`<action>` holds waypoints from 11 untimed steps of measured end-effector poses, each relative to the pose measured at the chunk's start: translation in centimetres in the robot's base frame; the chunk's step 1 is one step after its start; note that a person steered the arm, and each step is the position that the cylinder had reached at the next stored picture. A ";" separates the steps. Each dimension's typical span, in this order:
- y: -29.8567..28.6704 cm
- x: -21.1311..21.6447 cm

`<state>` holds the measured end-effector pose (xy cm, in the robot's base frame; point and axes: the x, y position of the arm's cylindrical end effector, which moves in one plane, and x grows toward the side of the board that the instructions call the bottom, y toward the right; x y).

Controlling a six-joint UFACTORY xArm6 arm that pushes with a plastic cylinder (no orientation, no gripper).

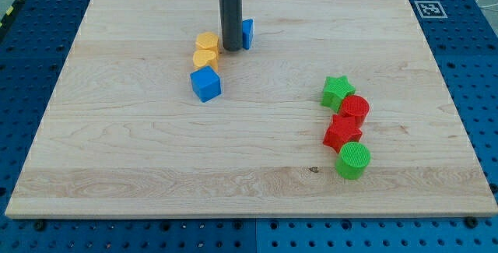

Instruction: Push the blue triangle near to the yellow heaxgon

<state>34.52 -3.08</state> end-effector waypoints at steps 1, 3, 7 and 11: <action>1.9 1.1; 7.5 1.5; 7.3 -3.0; 0.6 0.0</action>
<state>34.56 -2.43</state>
